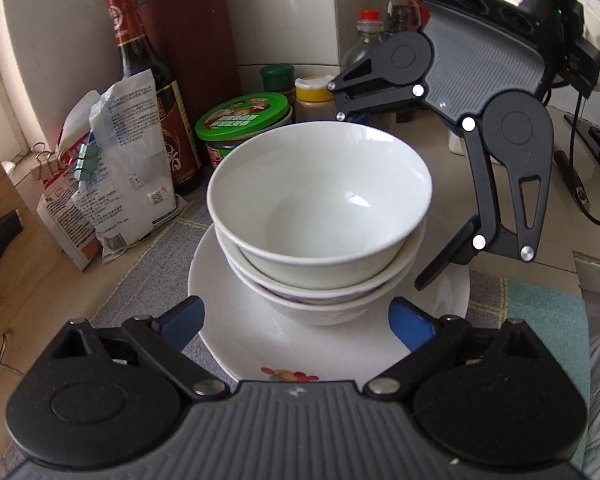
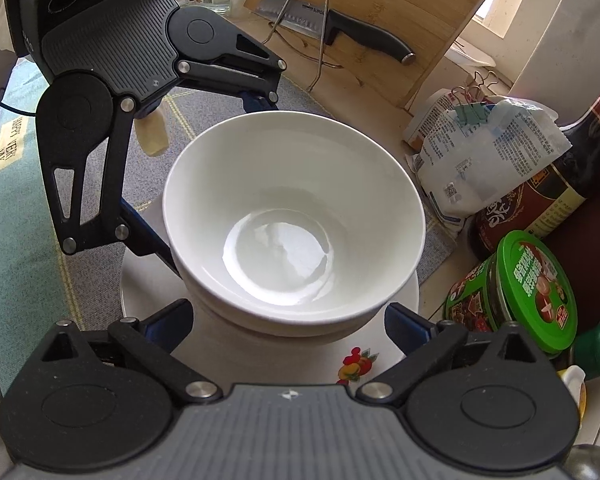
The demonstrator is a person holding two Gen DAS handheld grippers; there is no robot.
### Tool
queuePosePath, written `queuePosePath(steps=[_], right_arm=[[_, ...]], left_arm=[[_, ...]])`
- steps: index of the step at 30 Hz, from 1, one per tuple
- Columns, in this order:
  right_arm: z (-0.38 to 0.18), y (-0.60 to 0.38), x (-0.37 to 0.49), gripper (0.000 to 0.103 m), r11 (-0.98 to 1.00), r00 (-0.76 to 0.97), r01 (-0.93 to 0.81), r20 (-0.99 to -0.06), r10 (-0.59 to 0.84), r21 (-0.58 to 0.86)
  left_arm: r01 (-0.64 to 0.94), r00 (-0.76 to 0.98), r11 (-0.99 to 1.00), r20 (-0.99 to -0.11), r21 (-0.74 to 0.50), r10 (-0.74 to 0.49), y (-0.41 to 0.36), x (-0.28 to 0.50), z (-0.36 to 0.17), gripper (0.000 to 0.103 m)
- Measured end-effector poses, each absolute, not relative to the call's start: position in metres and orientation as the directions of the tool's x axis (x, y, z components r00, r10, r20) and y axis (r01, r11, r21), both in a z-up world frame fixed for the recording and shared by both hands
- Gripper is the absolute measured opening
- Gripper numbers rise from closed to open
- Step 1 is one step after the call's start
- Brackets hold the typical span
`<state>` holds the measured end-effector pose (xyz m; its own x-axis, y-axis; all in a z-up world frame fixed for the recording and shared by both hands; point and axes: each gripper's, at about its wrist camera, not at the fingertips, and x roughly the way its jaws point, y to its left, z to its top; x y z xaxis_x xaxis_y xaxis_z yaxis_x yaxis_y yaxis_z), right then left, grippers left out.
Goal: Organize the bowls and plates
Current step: 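Open both tools and withdraw from the stacked dishes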
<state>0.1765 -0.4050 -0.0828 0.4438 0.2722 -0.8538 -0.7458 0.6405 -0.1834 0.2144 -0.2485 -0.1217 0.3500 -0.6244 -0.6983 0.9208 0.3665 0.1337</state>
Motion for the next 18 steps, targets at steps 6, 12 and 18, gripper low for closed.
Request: queuePosePath(steps=[6, 12, 18], right_arm=[[-0.076, -0.401, 0.161, 0.103, 0.726, 0.492, -0.654, -0.849, 0.192, -0.215], [-0.059, -0.387, 0.146, 0.103, 0.848, 0.558, -0.477, -0.825, 0.092, -0.228], [-0.041, -0.355, 0.122, 0.103, 0.973, 0.605, -0.140, -0.794, -0.064, -0.185]], left_arm=[[0.875, 0.434, 0.475, -0.591, 0.097, -0.680, -0.208, 0.194, -0.097, 0.102], [0.835, 0.522, 0.543, -0.441, 0.090, -0.730, -0.173, 0.168, -0.081, 0.102], [0.701, 0.638, 0.710, -0.502, 0.065, -0.585, -0.156, 0.160, -0.071, 0.102]])
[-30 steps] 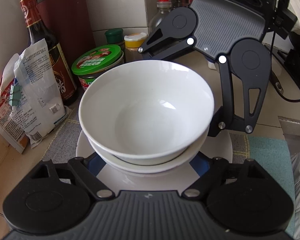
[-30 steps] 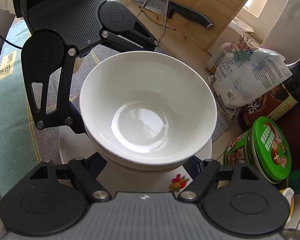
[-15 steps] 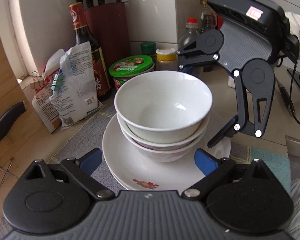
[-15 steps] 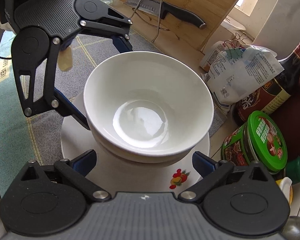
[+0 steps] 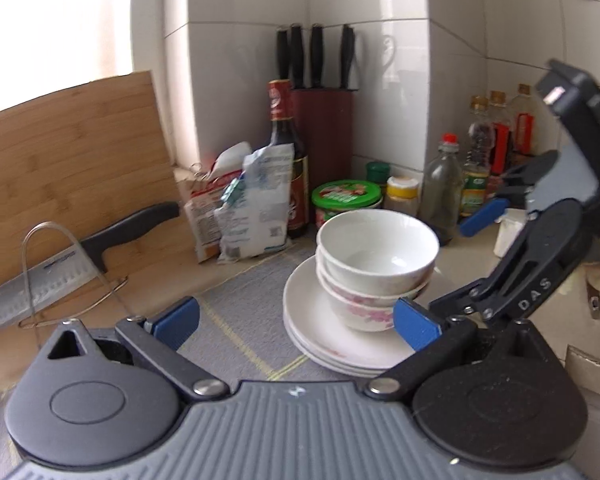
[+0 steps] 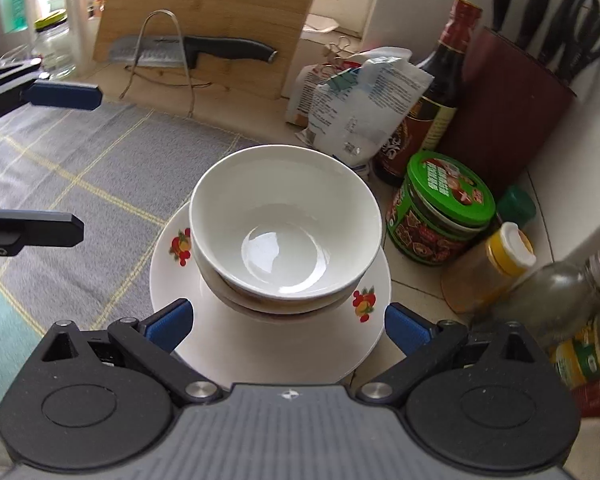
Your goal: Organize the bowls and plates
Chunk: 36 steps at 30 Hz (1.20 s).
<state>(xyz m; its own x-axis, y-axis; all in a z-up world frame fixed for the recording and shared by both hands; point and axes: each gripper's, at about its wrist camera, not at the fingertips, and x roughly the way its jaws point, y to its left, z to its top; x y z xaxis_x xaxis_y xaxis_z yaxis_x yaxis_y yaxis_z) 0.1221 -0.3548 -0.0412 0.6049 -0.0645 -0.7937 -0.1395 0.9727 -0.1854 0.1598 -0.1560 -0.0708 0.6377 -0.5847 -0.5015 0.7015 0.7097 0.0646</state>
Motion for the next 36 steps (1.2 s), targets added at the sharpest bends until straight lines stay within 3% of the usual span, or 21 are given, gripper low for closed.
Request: queuePosePath(steps=[4, 9, 25, 36], right_arm=[[-0.033, -0.331, 0.094, 0.103, 0.981, 0.596, 0.096, -0.780, -0.194, -0.170], [-0.023, -0.312, 0.060, 0.103, 0.959, 0.600, 0.272, -0.766, -0.232, -0.077], [0.000, -0.288, 0.014, 0.103, 0.915, 0.645, 0.403, -0.706, -0.293, -0.012], [0.003, -0.281, 0.012, 0.103, 0.923, 0.658, 0.385, -0.699, -0.280, -0.007]], left_arm=[[0.630, 0.653, 0.776, -0.557, 0.024, -0.513, -0.139, 0.150, -0.065, 0.102], [0.618, 0.660, 0.784, -0.578, 0.054, -0.480, -0.131, 0.125, -0.054, 0.102], [0.577, 0.692, 0.816, -0.555, 0.040, -0.462, -0.116, 0.101, -0.032, 0.102], [0.572, 0.698, 0.819, -0.551, 0.044, -0.458, -0.112, 0.098, -0.027, 0.102]])
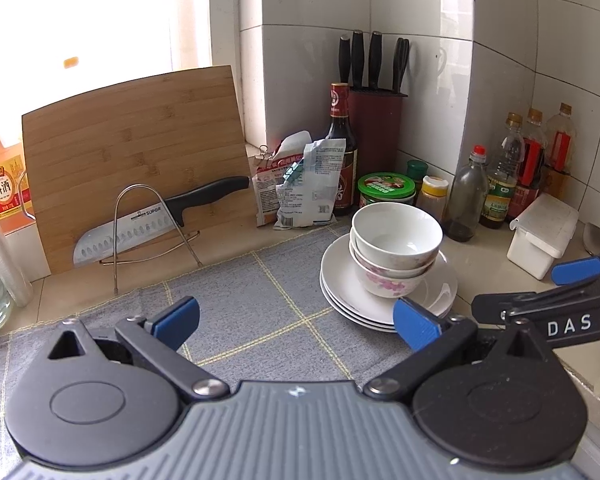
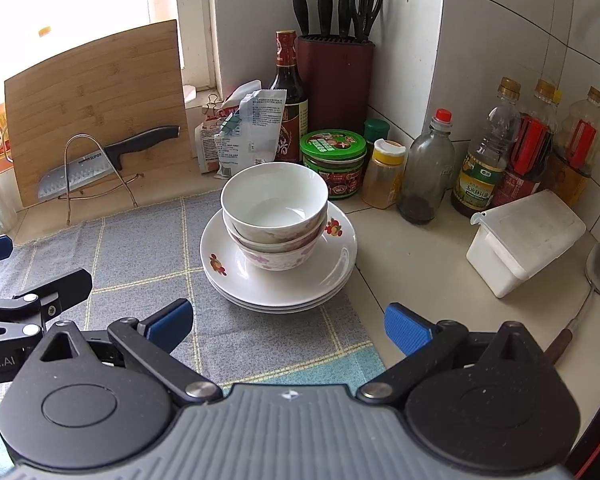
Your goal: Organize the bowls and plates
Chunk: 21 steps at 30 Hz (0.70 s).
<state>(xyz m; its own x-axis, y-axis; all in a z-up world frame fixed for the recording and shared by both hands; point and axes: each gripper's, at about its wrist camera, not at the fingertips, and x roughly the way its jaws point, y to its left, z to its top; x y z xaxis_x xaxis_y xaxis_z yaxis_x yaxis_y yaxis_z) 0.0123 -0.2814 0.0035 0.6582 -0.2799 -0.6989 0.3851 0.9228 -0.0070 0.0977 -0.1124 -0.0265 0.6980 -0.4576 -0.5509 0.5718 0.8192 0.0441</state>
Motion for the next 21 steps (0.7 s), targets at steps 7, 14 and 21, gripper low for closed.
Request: queuePosePath(steps=[7, 14, 21], right_arm=[[0.0045, -0.2804, 0.0122, 0.103, 0.924, 0.660, 0.381, -0.697, -0.280, -0.010], [0.0059, -0.2814, 0.0119, 0.103, 0.923, 0.663, 0.384, -0.692, -0.285, -0.012], [0.0052, -0.2826, 0.0107, 0.103, 0.922, 0.663, 0.387, -0.692, -0.286, -0.010]], left_arm=[[0.576, 0.696, 0.816, -0.551, 0.046, -0.460, -0.1125, 0.0967, -0.0250, 0.102], [0.576, 0.698, 0.816, -0.550, 0.050, -0.459, -0.1149, 0.0966, -0.0243, 0.102], [0.583, 0.693, 0.811, -0.552, 0.051, -0.463, -0.1163, 0.0959, -0.0237, 0.102]])
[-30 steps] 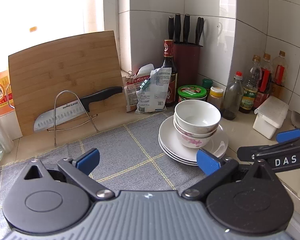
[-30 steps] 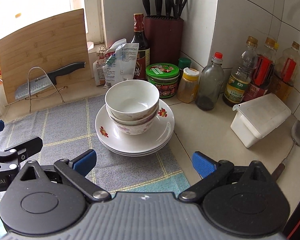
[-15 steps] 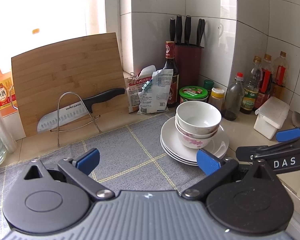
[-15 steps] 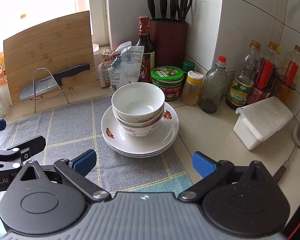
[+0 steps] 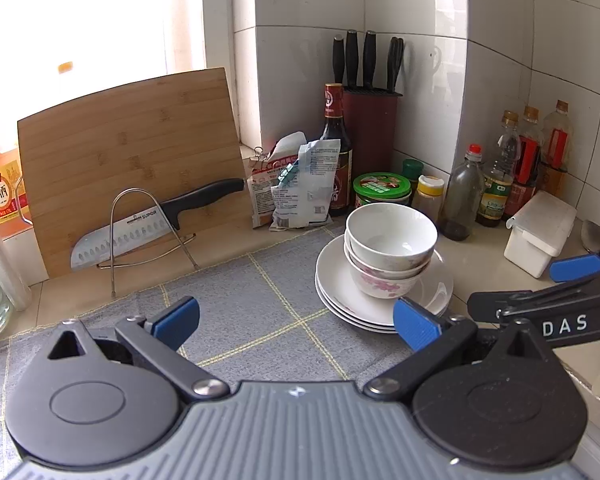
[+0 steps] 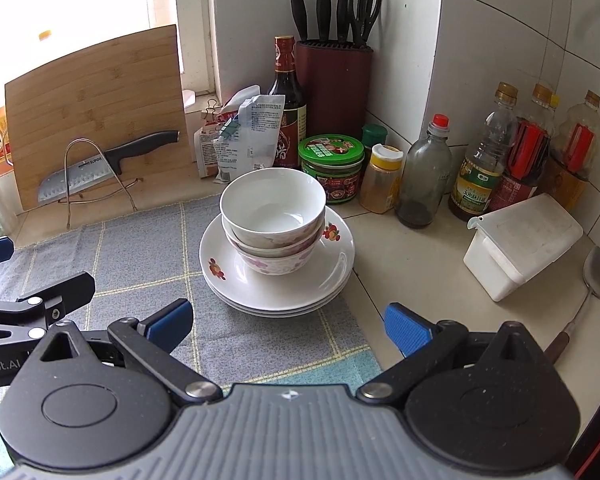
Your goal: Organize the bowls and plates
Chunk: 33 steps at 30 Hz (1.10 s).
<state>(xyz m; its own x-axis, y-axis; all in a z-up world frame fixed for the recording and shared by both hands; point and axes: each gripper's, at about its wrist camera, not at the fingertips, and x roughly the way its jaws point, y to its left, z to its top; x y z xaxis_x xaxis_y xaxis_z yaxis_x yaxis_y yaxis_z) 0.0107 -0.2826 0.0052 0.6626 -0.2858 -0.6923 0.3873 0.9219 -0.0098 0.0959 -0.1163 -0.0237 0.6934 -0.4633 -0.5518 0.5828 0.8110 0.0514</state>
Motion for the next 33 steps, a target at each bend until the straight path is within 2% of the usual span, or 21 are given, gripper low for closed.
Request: queuePosePath(steps=[33], right_arm=[[0.0085, -0.2799, 0.0101, 0.103, 0.921, 0.667, 0.388, -0.685, -0.294, -0.018]], left_arm=[[0.584, 0.693, 0.811, -0.551, 0.050, -0.465, -0.1151, 0.0964, -0.0221, 0.102]])
